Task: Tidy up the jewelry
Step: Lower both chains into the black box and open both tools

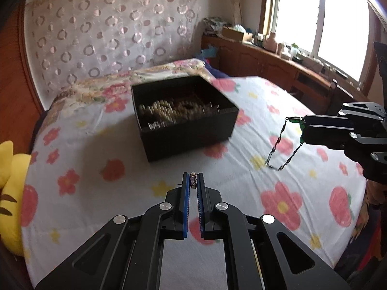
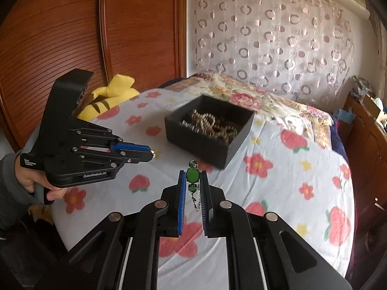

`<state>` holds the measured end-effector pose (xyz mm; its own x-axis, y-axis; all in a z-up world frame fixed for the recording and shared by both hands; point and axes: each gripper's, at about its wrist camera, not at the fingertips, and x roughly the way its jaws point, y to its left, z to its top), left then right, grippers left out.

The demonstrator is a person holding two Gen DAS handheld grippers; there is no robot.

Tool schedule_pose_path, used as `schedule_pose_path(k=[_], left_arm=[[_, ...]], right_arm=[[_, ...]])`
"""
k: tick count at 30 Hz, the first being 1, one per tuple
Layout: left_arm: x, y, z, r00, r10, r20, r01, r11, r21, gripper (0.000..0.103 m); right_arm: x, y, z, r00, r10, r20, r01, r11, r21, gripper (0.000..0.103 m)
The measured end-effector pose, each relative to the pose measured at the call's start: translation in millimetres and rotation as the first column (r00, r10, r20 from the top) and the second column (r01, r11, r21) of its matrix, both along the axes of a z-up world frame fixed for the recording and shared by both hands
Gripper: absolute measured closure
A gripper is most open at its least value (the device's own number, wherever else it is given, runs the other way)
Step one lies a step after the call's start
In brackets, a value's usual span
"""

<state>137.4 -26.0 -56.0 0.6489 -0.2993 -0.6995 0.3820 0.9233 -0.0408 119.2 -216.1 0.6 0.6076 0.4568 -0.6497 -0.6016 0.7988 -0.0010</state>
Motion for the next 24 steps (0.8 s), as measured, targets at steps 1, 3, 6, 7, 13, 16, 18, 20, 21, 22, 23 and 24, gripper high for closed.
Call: schedule_pose_path(k=[1,3,6,7,13,16,18,20,21,22,23,24], left_arm=[[3,1,5,1.0,0.002,0.01,-0.002,1.0,-0.004,0.098],[8,2,15,1.0,0.005,0.024,-0.004,1.0,-0.017,0.098],[21,3,29,0.999,0.011,0.04,-0.009,0.999,-0.042,0.098],[26,3,33,0.999,0.014,0.043,-0.012,0.999,-0.049,0.098],[54,7,47,0.998,0.036,0.042,-0.032,0.995,-0.097,0.098],[68,9,48,0.998,0.054,0.033,-0.05,0.994,-0.099,0.098],[78,9,46,0.998,0.064,0.022,-0.061,0.993,-0.096,0.098],[86,8,43,0.997,0.073,0.015,-0.071,0.994,-0.088,0.098],[89,8,42,0.997,0.077,0.012,-0.075,0.994,-0.084,0.098],[93,7,40,0.997,0.082,0.007,-0.081,0.993,-0.08,0.098],[96,6,38,0.996,0.085,0.003,-0.085,0.993,-0.078,0.098],[98,6,37,0.996,0.09,0.0,-0.09,0.993,-0.079,0.098]], right_arm=[[4,1,5,1.0,-0.002,0.009,0.002,1.0,0.0,0.09],[13,3,15,1.0,-0.004,0.029,0.004,1.0,0.0,0.09],[28,6,28,0.999,-0.014,0.048,0.014,1.0,0.008,0.09],[34,8,32,0.998,-0.017,0.052,0.017,1.0,0.01,0.09],[73,17,43,0.997,-0.048,0.061,0.048,0.999,-0.004,0.09],[94,20,40,0.997,-0.064,0.042,0.064,0.998,-0.001,0.09],[105,22,35,0.998,-0.068,0.019,0.067,0.998,0.008,0.09],[114,24,29,0.998,-0.069,-0.013,0.069,0.997,0.017,0.09],[118,25,25,0.997,-0.073,-0.024,0.073,0.997,0.02,0.09],[121,25,22,0.996,-0.079,-0.033,0.08,0.997,0.022,0.09],[124,25,19,0.996,-0.084,-0.041,0.085,0.996,0.022,0.089],[126,26,17,0.995,-0.088,-0.046,0.089,0.996,0.022,0.089]])
